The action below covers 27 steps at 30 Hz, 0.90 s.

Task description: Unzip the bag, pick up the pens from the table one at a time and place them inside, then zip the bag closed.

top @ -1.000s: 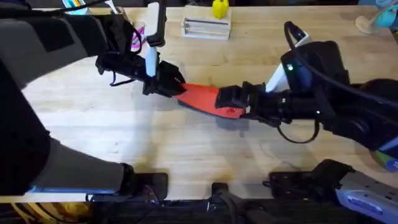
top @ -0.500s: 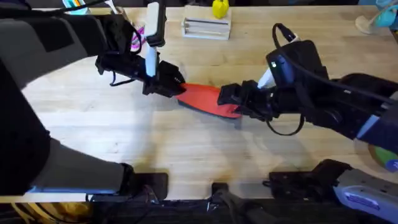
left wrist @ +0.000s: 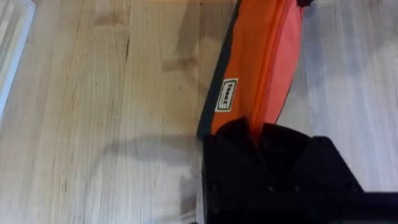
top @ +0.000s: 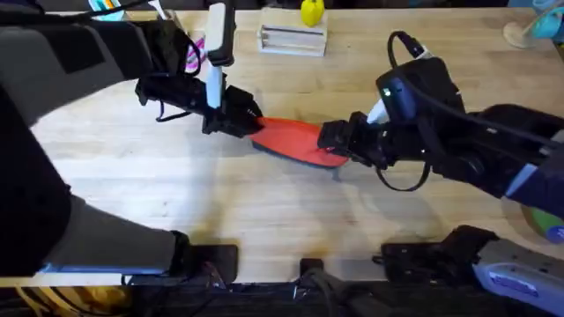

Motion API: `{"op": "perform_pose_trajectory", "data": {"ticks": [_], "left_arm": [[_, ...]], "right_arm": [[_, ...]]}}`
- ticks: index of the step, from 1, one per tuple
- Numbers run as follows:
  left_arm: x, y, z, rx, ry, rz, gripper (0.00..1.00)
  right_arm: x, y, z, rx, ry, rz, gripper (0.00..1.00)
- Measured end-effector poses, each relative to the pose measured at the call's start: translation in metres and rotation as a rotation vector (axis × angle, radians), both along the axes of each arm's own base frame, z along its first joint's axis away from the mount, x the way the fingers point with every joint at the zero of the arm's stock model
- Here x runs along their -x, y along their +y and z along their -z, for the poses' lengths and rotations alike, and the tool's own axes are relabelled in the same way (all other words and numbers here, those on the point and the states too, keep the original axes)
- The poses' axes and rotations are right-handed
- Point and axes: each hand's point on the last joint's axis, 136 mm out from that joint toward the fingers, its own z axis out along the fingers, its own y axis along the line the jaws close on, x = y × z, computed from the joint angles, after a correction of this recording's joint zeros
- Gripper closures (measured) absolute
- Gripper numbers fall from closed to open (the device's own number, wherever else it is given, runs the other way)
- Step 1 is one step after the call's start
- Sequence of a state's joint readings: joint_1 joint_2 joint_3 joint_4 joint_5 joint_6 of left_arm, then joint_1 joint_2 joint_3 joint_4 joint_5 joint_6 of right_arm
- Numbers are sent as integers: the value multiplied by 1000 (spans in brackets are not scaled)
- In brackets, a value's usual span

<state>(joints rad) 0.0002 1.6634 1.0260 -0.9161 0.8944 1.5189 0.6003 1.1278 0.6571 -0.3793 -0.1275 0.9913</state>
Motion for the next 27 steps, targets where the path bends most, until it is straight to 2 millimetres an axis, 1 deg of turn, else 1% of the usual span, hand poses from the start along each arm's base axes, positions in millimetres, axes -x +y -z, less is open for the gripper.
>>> {"op": "perform_pose_trajectory", "data": {"ticks": [4,6,9,10,21,27], "left_arm": [[0,0,0,0,0,0,959],[0,0,0,0,0,0,959],[0,0,0,0,-1,0,959],[0,0,0,0,-1,0,959],[0,0,0,0,0,0,959],[0,0,0,0,0,0,959]], "right_arm": [[-1,-1,0,2,-2,7,845],[-1,-1,0,3,-3,8,865],[-1,-1,0,3,-3,10,948],[-1,-1,0,3,-3,10,960],[1,2,-3,-19,2,-4,967],[-1,6,-15,-40,-29,-22,968]]}}
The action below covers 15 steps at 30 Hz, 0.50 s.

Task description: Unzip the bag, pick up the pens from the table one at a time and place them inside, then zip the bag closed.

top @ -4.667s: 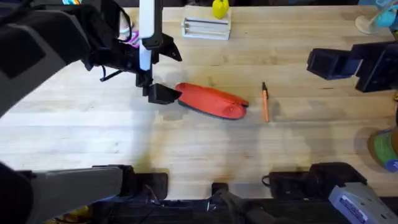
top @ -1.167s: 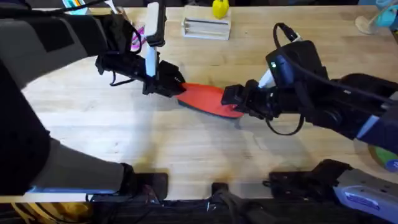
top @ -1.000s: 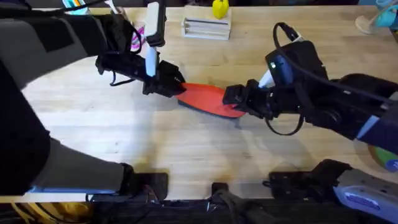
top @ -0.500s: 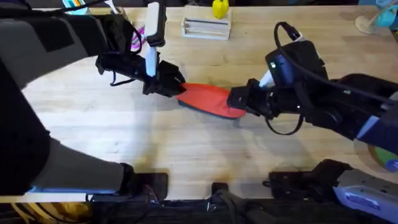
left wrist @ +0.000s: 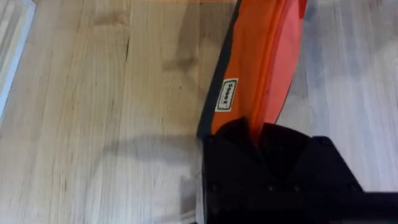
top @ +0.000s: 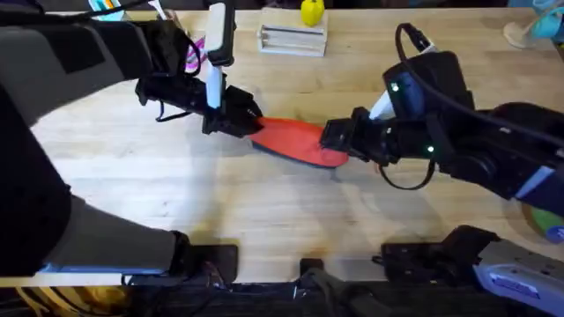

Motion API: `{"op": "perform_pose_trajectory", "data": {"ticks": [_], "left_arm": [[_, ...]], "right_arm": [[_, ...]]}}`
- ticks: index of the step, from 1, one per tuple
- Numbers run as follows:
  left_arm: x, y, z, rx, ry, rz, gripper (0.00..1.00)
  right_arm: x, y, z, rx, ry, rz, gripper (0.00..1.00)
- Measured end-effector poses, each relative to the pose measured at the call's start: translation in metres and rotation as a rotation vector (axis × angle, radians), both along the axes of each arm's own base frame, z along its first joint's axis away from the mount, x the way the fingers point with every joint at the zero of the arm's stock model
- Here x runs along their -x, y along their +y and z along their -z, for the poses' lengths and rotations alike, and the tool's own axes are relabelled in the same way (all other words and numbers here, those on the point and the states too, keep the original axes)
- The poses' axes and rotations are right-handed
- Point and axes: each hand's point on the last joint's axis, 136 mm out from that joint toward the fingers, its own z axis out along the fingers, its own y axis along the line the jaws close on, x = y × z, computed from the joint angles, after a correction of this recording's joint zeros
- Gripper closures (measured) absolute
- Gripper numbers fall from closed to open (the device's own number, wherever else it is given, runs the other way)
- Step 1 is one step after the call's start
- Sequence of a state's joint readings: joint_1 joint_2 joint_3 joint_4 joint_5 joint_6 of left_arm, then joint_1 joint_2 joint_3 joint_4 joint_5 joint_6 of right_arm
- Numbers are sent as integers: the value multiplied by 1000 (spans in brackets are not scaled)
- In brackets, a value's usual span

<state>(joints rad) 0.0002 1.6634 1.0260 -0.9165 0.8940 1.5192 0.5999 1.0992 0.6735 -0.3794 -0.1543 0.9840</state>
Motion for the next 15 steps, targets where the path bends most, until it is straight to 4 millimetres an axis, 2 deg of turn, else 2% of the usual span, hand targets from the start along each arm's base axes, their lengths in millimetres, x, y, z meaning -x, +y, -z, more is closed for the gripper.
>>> {"op": "perform_pose_trajectory", "data": {"ticks": [11,15], "left_arm": [[0,0,0,0,0,0,959],[0,0,0,0,0,0,959]], "right_arm": [[-7,10,-17,31,-103,-117,968],[-19,27,-21,-16,-150,-162,968]]}}
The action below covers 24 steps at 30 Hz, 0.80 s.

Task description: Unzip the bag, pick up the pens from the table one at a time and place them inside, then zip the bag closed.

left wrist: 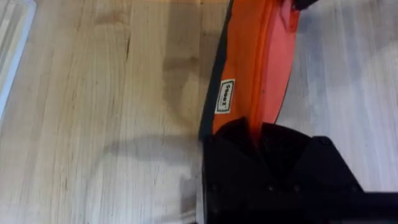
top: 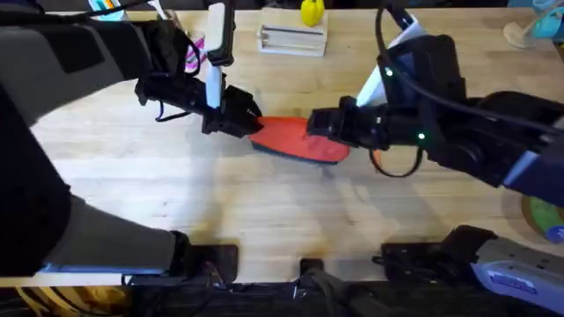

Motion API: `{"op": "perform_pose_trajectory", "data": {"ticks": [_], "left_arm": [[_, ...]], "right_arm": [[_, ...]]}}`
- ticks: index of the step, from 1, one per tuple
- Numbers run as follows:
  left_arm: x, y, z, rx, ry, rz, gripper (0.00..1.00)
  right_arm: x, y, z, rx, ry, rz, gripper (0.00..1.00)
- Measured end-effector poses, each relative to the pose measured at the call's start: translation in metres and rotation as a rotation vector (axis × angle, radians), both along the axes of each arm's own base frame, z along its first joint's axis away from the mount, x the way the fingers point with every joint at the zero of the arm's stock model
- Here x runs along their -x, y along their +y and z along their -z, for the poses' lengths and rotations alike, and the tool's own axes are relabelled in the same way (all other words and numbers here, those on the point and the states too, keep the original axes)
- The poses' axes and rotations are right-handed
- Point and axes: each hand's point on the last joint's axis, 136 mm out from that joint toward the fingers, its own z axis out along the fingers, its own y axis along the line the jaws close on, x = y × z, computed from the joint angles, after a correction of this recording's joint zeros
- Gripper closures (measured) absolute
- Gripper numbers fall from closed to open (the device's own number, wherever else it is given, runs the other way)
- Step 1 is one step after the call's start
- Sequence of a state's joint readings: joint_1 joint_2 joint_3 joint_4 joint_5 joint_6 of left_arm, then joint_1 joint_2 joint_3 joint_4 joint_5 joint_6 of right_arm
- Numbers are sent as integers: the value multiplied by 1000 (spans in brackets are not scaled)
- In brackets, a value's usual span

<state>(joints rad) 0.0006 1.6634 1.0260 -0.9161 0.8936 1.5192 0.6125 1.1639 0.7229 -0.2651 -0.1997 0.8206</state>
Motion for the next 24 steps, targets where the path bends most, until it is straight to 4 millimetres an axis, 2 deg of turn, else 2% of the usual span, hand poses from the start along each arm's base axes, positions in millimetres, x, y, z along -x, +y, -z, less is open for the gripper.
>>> {"op": "perform_pose_trajectory", "data": {"ticks": [5,16,20,24], "left_arm": [[0,0,0,0,0,0,959],[0,0,0,0,0,0,959],[0,0,0,0,1,0,959],[1,0,0,0,4,0,959]], "right_arm": [[-11,23,0,-23,-1,-55,968],[-25,96,-8,-32,-6,-245,968],[-26,110,-9,-35,-17,-297,969],[-25,111,-12,-17,-42,-338,969]]}}
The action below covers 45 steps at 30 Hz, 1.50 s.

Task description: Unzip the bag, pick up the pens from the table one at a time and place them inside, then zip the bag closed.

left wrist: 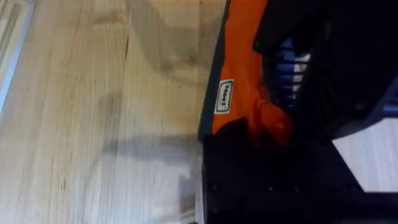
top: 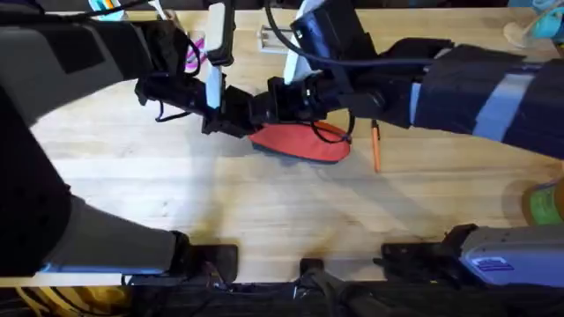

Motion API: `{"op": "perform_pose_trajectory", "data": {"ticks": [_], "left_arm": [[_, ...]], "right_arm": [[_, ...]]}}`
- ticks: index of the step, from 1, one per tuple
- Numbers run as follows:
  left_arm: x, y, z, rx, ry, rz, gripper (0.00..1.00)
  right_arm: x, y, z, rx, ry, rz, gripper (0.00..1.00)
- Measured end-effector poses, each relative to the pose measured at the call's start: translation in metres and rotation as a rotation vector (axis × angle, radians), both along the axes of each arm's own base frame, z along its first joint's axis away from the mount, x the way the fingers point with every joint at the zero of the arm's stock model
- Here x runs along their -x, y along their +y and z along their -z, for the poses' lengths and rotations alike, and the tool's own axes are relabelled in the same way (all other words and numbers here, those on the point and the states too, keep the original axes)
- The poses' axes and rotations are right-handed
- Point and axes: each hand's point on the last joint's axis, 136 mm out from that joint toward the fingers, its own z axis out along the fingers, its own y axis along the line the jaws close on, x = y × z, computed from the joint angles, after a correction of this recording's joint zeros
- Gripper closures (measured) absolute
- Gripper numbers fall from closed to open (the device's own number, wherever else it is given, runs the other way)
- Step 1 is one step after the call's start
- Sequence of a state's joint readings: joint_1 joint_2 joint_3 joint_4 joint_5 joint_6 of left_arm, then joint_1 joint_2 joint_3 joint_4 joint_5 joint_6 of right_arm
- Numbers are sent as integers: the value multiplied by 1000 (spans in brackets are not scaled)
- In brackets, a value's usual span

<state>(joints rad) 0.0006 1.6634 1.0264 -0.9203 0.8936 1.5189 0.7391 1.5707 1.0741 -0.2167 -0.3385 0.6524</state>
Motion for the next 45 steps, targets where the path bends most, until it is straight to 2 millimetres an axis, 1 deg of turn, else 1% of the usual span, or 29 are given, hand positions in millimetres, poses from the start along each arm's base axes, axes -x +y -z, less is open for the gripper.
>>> {"op": "perform_pose_trajectory", "data": {"ticks": [1,2,3,4,5,6,8,9,10,11,12,14,17,21,23,25,30,31,32,34,35,38,39,40,41,45], "left_arm": [[0,0,0,0,0,0,959],[0,0,0,0,0,0,959],[0,0,0,0,0,1,959],[0,0,0,0,1,0,959],[0,0,0,0,0,1,959],[0,0,0,0,0,1,959],[0,0,0,0,0,1,959],[0,0,0,0,-1,1,959],[0,0,0,0,0,1,959],[0,0,0,0,0,1,959],[0,0,0,0,0,1,959],[0,0,0,0,0,1,959],[0,0,0,0,0,1,959],[0,0,0,0,-1,1,959],[0,0,0,0,0,1,959],[0,0,0,0,0,1,959],[0,0,0,0,-1,1,956],[0,0,0,0,-1,1,930],[0,0,0,0,0,1,860],[0,0,0,1,-1,1,773],[0,0,0,1,-3,3,658],[0,0,0,1,-2,2,187],[0,0,0,1,1,0,58],[0,0,0,1,-1,1,21],[0,0,0,1,-1,1,12],[0,0,0,1,-1,1,8]], "right_arm": [[1,-1,0,10,-2,-10,966],[2,-2,0,20,-1,-18,927],[3,-4,0,32,0,-25,852],[3,-7,-1,45,-2,-32,733],[3,-10,-2,60,-3,-42,579],[4,-14,-4,73,-5,-52,445],[6,-27,-8,110,-11,-67,145],[7,-33,-11,127,-19,-71,47],[7,-42,-16,150,-32,-69,15],[6,-51,-21,173,-49,-65,7],[0,-74,-39,217,-132,-59,5],[-3,-87,-52,234,-196,-65,4],[-4,-100,-72,248,-304,-94,5],[0,-106,-92,280,-460,-186,5],[1,-107,-97,307,-529,-244,4],[0,-108,-96,335,-578,-297,5],[-3,-106,-86,393,-632,-399,4],[-3,-106,-83,400,-633,-411,4],[-4,-106,-81,406,-632,-421,4],[-5,-105,-77,419,-637,-445,4],[-5,-105,-76,425,-644,-458,4],[-5,-105,-75,454,-699,-527,5],[-5,-105,-75,466,-724,-558,5],[-5,-105,-75,479,-750,-589,5],[-6,-105,-75,489,-769,-612,5],[-6,-105,-75,518,-825,-678,4]]}}
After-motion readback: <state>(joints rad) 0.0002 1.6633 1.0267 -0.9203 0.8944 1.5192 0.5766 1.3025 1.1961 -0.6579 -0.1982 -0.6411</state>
